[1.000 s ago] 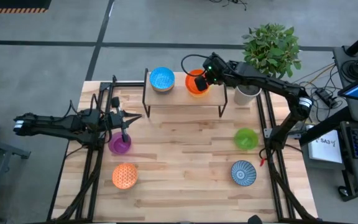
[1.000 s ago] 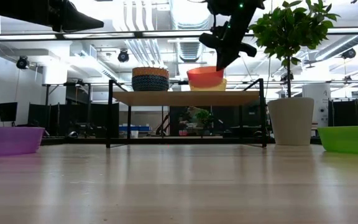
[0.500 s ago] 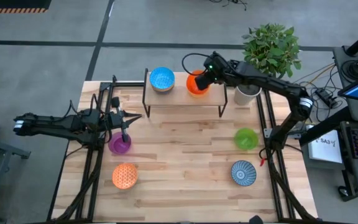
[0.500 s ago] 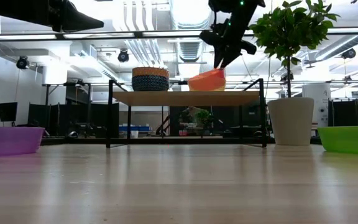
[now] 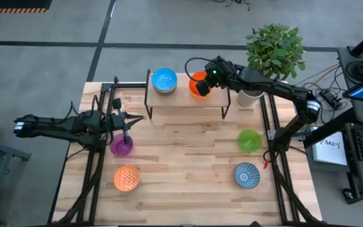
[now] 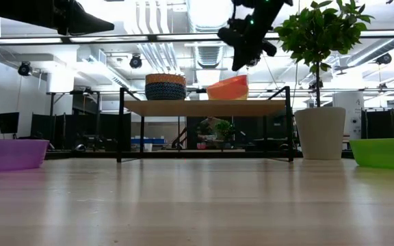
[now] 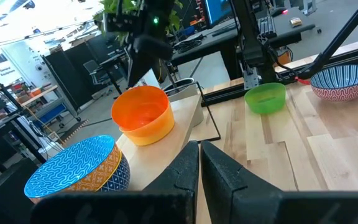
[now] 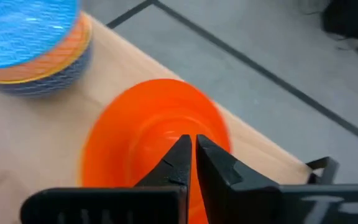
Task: Place and stack bowls onto a shelf
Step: Stack the orange bowl on top of the light yellow bowl on the shelf, then stack the patterned orange bowl on top of the patterned light blue bowl on the shelf
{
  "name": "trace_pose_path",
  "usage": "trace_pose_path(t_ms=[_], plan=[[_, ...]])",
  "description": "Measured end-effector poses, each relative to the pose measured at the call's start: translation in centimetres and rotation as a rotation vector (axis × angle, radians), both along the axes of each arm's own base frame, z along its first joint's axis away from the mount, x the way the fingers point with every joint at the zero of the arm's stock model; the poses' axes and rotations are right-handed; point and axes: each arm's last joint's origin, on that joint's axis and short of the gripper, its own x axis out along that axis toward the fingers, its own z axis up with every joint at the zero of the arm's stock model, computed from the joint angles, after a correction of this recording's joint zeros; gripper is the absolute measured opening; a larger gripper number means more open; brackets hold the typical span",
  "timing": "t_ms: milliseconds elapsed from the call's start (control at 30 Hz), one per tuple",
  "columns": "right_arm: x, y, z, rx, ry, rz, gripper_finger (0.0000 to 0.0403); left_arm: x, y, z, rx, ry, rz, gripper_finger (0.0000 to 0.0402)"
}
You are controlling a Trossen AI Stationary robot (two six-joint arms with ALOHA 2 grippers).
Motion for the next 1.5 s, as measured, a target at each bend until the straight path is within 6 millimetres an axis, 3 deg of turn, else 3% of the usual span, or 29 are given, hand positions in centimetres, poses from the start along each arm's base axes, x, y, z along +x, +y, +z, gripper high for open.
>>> trace_pose_path(t_ms=[433, 667, 867, 1033, 1233, 1500], plan=[[-0.4, -0.4, -2.5, 0.006, 0.055, -0.069, 0.0009, 0.0, 0.0, 0.0, 0.0, 0.001, 0.0, 0.0], [-0.6, 0.5, -1.4, -0.008, 0.014, -0.052, 0.0009, 0.0, 0.0, 0.0, 0.0, 0.0, 0.0, 0.0], [-1.0, 4.3, -0.1, -0.035, -0.015, 0.063, 0.0009, 0.0, 0.0, 0.0, 0.0, 0.001, 0.0, 0.0], [-1.1, 9.5, -0.3, -0.042, -0.034, 0.231, 0.0009, 0.0, 0.0, 0.1, -0.023, -0.013, 0.001, 0.0], [-1.7, 15.4, -2.5, -0.017, -0.075, 0.404, 0.0009, 0.1, 0.0, 0.8, -0.135, -0.127, -0.003, 0.0], [-4.1, 20.5, -6.6, -0.007, -0.151, 0.555, 0.0009, 1.3, -0.3, -0.3, -0.395, -0.098, -0.038, 0.0]])
